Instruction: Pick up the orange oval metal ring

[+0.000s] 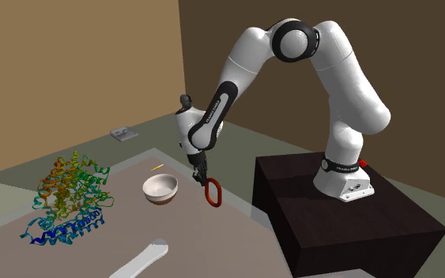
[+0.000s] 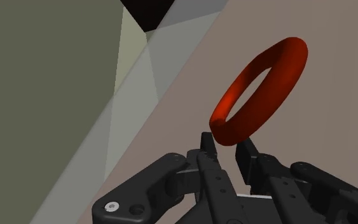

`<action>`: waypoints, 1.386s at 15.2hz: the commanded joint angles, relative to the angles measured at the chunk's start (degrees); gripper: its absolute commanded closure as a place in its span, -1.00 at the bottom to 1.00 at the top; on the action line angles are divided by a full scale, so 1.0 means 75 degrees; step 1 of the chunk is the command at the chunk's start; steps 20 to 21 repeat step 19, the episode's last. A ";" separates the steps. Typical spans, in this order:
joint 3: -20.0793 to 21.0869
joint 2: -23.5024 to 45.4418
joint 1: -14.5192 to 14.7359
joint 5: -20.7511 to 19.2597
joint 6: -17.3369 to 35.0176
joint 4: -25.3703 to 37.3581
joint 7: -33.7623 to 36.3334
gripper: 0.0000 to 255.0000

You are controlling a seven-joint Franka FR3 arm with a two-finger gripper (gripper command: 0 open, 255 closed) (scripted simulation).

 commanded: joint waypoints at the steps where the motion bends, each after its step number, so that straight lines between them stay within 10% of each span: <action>1: 0.0003 0.0004 0.0002 0.0001 -0.0001 -0.0003 0.0000 1.00; 21: -0.0147 -0.1369 0.0117 -0.0200 -0.1086 -0.0286 0.0136 1.00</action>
